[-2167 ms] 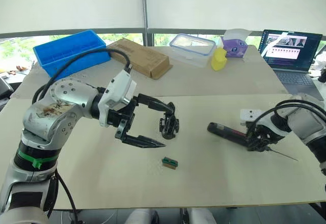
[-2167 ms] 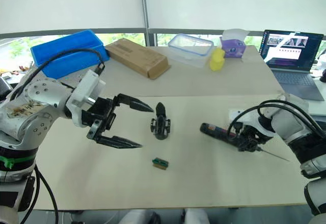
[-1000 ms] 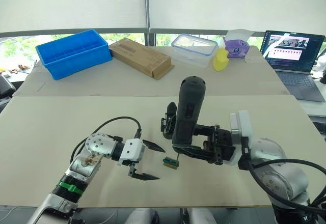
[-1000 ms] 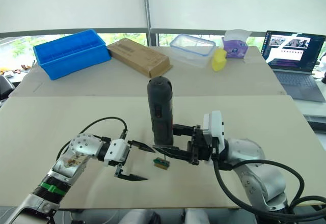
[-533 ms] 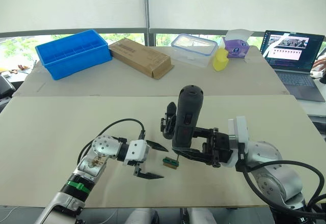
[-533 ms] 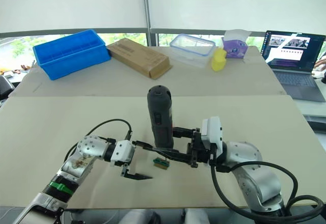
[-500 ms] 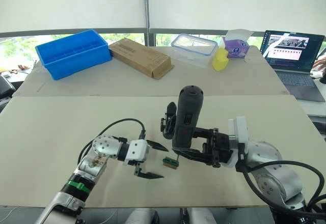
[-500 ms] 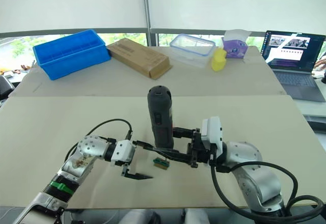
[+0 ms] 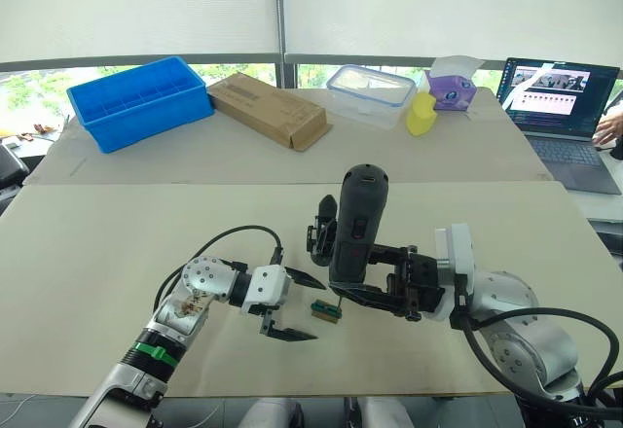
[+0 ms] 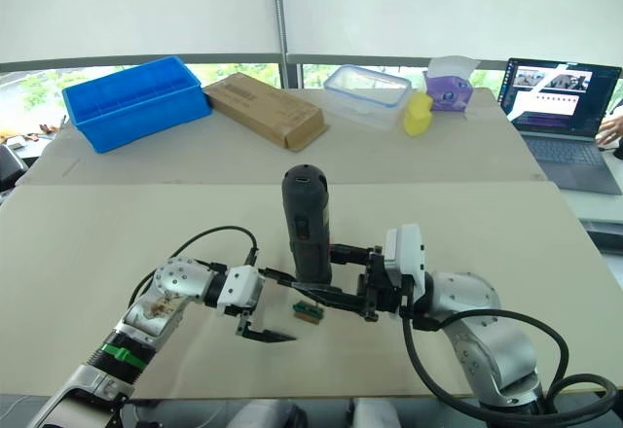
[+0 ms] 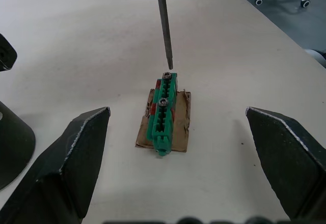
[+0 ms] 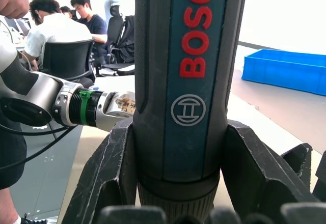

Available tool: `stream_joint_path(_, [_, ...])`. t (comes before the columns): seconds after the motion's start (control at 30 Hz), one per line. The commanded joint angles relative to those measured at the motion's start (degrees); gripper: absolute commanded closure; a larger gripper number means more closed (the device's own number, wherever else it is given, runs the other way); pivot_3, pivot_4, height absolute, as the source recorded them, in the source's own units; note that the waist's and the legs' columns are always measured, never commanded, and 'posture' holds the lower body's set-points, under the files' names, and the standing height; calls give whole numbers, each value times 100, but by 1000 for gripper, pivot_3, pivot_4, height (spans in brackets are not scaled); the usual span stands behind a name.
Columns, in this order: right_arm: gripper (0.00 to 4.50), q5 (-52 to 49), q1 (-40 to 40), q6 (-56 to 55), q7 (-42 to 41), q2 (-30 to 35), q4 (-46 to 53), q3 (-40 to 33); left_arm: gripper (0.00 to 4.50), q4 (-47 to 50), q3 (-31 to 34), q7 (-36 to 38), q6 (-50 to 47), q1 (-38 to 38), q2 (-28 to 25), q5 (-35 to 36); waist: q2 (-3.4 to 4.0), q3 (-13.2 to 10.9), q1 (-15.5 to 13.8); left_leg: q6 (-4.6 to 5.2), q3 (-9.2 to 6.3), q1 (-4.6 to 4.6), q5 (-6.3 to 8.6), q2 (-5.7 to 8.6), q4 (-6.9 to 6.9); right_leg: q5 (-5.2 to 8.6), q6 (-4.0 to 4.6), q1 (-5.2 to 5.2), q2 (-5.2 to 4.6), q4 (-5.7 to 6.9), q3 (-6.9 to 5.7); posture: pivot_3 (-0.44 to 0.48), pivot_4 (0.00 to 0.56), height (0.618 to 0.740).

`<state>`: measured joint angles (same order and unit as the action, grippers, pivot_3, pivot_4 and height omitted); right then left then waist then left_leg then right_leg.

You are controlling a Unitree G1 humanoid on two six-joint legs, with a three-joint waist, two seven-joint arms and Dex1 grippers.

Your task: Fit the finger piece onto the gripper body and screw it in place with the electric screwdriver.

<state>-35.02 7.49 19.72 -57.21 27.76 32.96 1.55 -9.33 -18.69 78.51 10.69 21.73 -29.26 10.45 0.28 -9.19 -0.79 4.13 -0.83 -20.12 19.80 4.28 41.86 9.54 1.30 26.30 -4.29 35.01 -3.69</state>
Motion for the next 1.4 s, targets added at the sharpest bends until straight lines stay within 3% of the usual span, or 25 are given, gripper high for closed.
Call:
stream_joint_path(0.03, [2581,-107,62,-296,-22,-28,140,-31,0,267,-6,-51,-84,44,16,47,0,0,0,0,0,0,0,0,0,0,0,0,0,0,0,0,150,740])
stream_joint_path(1.4, [2581,-425,195,-19,366,294,351,7,0,441,-37,-36,-323,165,40,36,0,0,-5,0,0,0,0,0,0,0,0,0,-1,0,0,0,150,740])
